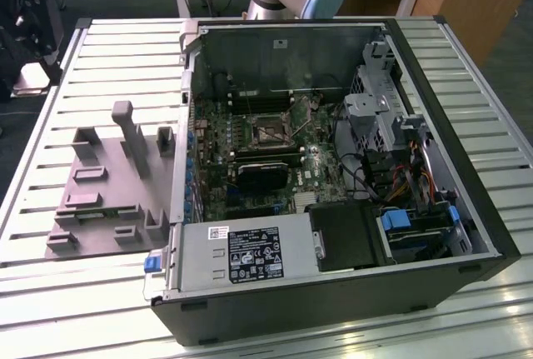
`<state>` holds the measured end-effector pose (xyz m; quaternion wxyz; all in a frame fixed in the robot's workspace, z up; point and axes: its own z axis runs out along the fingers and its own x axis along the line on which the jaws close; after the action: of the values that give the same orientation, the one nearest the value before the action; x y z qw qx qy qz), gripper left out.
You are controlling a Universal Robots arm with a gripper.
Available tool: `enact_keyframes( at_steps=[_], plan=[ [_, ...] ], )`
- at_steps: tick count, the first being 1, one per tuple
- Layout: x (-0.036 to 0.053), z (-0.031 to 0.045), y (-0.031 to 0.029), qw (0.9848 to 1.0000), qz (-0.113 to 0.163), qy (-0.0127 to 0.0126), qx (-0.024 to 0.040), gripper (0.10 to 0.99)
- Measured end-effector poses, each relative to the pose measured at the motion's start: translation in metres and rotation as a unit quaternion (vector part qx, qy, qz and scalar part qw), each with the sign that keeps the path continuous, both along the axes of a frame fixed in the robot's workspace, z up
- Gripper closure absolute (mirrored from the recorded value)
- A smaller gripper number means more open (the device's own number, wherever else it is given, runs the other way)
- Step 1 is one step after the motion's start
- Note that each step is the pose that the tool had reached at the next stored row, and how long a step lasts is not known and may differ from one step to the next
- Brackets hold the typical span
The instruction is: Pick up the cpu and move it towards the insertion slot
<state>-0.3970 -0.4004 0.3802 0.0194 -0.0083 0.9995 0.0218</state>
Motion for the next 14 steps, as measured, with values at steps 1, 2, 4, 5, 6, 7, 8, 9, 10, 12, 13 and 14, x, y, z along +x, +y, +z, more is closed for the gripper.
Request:
enact_keyframes(
  at_steps=[1,2,4,5,6,7,8,9,10,12,13,14],
  plan=[
    [0.004,0.0,0.0,1.0,0.0,0.0,0.0,0.541],
    [0.0081,0.0,0.0,1.0,0.0,0.0001,0.0,0.541],
    [0.0165,0.0,0.0,1.0,0.0,0.0001,0.0,0.541],
    [0.0206,0.0,0.0,1.0,0.0,0.0001,0.0,0.541],
    [0.025,0.0,0.0,1.0,0.0,0.0001,0.0,0.541],
    [0.0295,0.0,0.0,1.0,0.0,0.0001,0.0,0.541],
    [0.0338,0.0,0.0,1.0,0.0,0.0001,0.0,0.541],
    [0.0378,0.0,0.0,1.0,0.0,0.0001,0.0,0.541],
    [0.0419,0.0,0.0,1.0,0.0,0.0001,0.0,0.541],
    [0.0506,0.0,0.0,1.0,0.0,0.0001,0.0,0.541],
    [0.0555,0.0,0.0,1.0,0.0,0.0001,0.0,0.541],
    [0.06,0.0,0.0,1.0,0.0,0.0001,0.0,0.541]
  ],
)
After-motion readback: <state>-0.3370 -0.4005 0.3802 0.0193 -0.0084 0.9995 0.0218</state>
